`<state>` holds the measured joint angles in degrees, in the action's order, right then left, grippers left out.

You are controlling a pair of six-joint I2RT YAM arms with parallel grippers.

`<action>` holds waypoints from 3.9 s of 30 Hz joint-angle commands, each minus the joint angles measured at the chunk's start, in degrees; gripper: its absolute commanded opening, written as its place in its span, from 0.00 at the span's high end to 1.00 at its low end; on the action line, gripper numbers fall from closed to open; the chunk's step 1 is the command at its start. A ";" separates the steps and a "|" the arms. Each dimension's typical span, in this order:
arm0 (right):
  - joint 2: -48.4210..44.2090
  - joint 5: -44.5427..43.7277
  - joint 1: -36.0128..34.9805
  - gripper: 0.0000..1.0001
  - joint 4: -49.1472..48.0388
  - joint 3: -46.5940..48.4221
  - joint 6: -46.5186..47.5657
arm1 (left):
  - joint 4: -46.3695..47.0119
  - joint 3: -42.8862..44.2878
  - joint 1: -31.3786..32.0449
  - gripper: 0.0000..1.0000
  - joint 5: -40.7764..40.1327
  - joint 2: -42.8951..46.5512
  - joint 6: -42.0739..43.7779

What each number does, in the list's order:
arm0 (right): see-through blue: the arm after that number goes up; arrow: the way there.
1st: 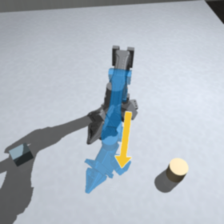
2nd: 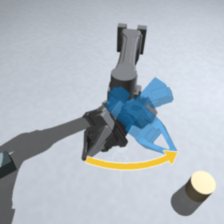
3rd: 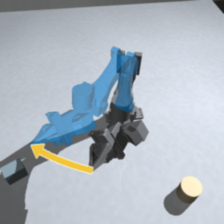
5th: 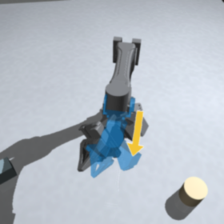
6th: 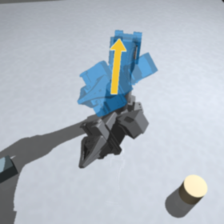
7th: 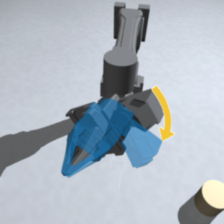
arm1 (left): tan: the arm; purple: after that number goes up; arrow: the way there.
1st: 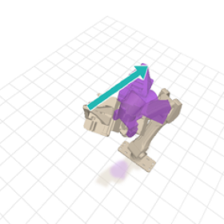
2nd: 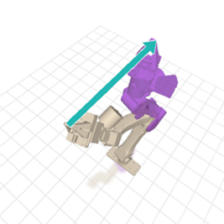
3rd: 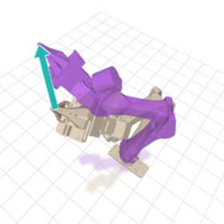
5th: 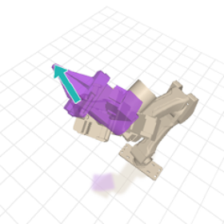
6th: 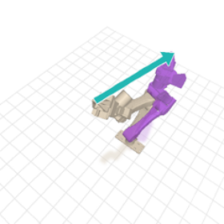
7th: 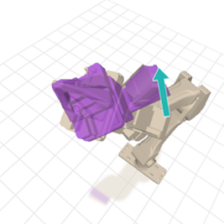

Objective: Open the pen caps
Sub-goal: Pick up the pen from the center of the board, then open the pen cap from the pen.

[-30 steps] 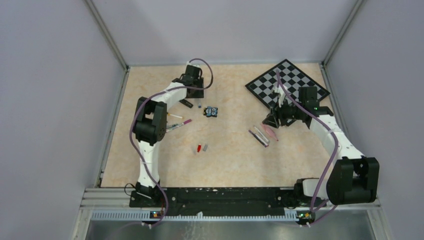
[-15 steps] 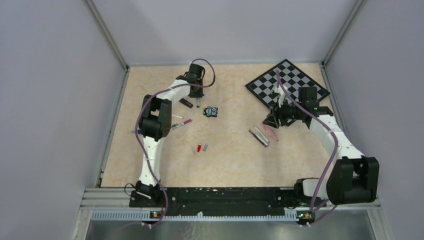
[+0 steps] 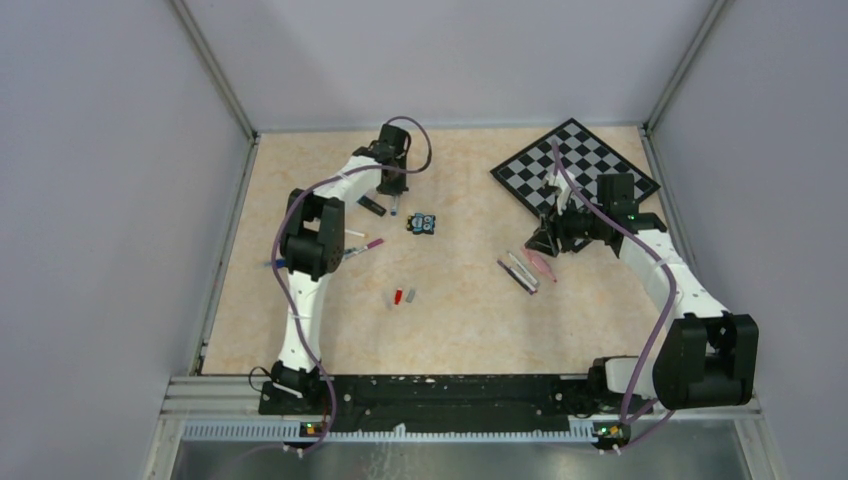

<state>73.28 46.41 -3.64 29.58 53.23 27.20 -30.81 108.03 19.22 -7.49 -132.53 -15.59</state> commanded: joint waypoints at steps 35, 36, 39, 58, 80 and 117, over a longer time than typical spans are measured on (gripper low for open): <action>-13.11 41.14 -3.46 0.39 -14.33 -13.22 -5.09 | 83.41 -86.39 21.93 1.00 26.61 78.71 -22.26; -13.12 39.77 -4.59 0.39 -20.12 -14.91 -10.61 | 85.70 -87.09 23.32 1.00 24.57 77.92 -22.24; -13.03 34.81 -6.96 0.39 -41.92 -21.36 -34.31 | 93.18 -88.00 27.27 1.00 19.23 73.28 -21.60; -9.85 22.75 -14.18 0.41 -57.03 -23.98 -52.51 | 108.81 -80.92 40.05 1.00 2.07 53.38 -19.68; -9.38 24.86 -16.11 1.00 -46.02 -19.79 -41.48 | 108.77 -80.97 42.57 0.53 -2.29 53.79 -14.31; -3.07 31.02 -16.38 1.00 -25.85 -14.56 -22.63 | 72.67 -66.84 27.98 0.33 26.54 58.62 -26.28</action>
<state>69.95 75.99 -19.33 4.38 36.16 3.05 37.04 38.70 47.29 17.78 -73.91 -41.08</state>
